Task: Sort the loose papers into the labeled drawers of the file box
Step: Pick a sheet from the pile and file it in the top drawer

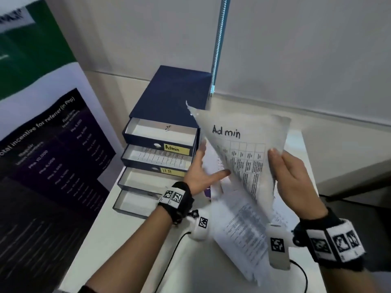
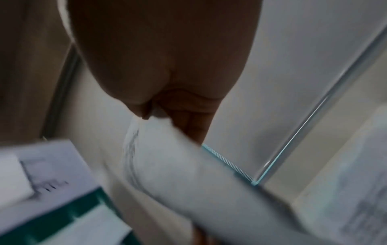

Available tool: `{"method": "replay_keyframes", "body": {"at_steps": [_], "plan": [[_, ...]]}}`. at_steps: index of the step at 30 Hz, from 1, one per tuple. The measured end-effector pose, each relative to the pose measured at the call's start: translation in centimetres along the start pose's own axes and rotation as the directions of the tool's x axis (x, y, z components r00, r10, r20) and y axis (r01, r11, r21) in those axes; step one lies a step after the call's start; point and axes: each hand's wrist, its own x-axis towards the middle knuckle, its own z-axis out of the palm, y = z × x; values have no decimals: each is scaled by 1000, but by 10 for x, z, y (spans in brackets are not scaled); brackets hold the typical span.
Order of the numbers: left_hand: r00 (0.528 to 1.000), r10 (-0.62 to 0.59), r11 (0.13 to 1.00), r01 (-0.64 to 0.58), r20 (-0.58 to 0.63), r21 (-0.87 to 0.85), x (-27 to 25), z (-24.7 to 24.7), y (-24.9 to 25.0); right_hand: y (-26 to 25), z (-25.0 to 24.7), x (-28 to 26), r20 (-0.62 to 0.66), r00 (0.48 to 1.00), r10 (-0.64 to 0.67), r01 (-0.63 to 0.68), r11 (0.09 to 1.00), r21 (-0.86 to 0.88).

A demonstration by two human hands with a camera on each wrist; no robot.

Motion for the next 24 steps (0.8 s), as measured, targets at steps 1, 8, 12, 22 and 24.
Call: {"method": "replay_keyframes", "body": {"at_steps": [1, 8, 12, 22, 24], "plan": [[999, 11, 999, -10, 41, -40, -3, -17, 3, -15, 9, 7, 31, 1000, 4, -7, 996, 91], [969, -245, 941, 243, 25, -235, -56, -116, 1, 1, 64, 67, -93, 979, 181, -163, 972, 171], [955, -297, 858, 260, -15, -442, -82, -161, 0, 19, 104, 59, 277, 891, 359, -390, 919, 65], [952, -239, 886, 134, -190, -443, -107, -233, 25, 10, 177, 60, 417, 728, 543, -681, 638, 359], [971, -187, 890, 104, -148, -444, -108, -240, 32, 15, 179, 75, 396, 723, 565, -690, 584, 427]]}}
